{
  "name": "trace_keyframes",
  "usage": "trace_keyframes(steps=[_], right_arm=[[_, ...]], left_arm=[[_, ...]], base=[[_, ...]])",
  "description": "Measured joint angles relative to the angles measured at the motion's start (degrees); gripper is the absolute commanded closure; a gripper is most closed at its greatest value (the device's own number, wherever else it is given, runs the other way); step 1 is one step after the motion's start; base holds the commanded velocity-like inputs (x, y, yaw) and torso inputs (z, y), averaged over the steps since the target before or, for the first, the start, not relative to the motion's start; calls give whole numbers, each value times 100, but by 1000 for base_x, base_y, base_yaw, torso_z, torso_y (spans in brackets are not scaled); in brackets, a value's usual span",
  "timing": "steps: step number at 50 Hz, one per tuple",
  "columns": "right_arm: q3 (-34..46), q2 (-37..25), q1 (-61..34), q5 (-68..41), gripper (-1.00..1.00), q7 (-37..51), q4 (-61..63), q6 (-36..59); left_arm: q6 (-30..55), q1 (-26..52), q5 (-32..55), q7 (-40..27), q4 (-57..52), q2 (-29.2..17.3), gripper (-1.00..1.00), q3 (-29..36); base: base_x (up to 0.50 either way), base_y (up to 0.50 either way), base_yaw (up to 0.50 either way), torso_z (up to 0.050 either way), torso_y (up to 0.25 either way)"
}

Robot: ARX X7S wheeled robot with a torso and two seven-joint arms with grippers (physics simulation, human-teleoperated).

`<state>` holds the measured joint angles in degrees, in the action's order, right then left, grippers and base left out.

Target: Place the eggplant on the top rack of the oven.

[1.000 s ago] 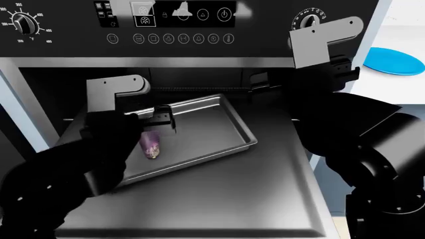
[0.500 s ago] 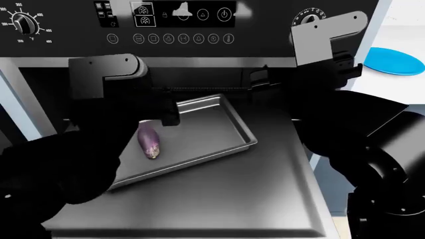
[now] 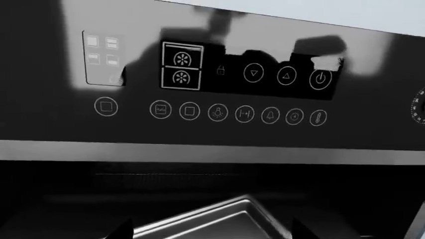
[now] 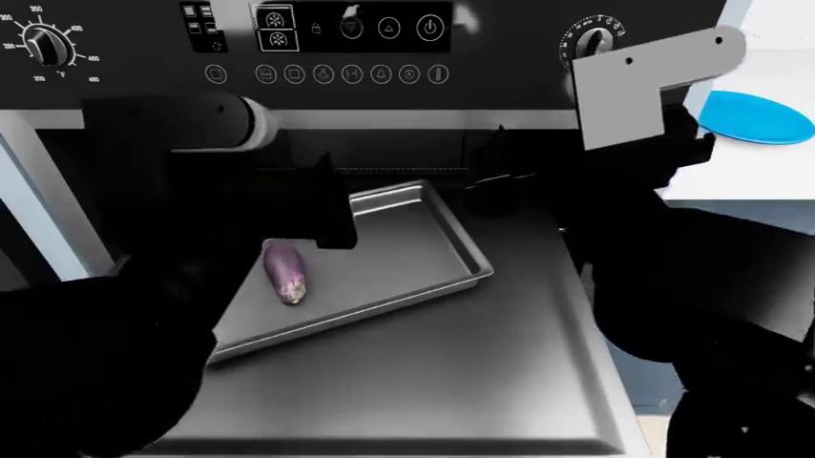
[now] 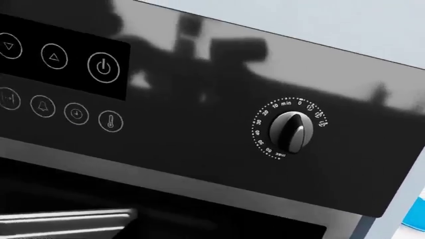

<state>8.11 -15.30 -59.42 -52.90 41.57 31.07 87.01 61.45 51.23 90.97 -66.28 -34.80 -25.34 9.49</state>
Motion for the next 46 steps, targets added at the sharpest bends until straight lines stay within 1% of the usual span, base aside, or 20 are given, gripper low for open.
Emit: trace_keyframes(steps=[8, 15, 22, 29, 36, 41, 46], right_arm=[[-186, -109, 10, -1368, -100, 1123, 309, 125], [-172, -222, -73, -2694, -100, 2288, 494, 76], [2, -394, -192, -3868, -100, 3369, 697, -166], [250, -681, -299, -4633, -100, 4080, 929, -571], [1043, -1352, -606, -4995, -100, 4460, 1309, -1600], [1865, -1896, -960, -5054, -100, 4608, 1615, -2525], [2792, -2369, -1388, -4993, -100, 4698, 1895, -3443]], left_arm=[[-53, 67, 537, -429, -422, -100, -100, -17], [-195, 236, 1092, -904, -806, -186, -100, 13], [-417, 447, 1627, -1404, -1190, -286, -100, 58], [-710, 671, 2068, -1823, -1525, -429, -100, 108], [-1224, 889, 2327, -2086, -1886, -755, -100, 276], [-1682, 1109, 2436, -2195, -2133, -1052, -100, 499], [-1856, 1169, 2554, -2264, -2285, -1187, -100, 474]], base=[[0, 0, 0, 0, 0], [0, 0, 0, 0, 0], [0, 0, 0, 0, 0], [0, 0, 0, 0, 0], [0, 0, 0, 0, 0], [0, 0, 0, 0, 0], [0, 0, 0, 0, 0]])
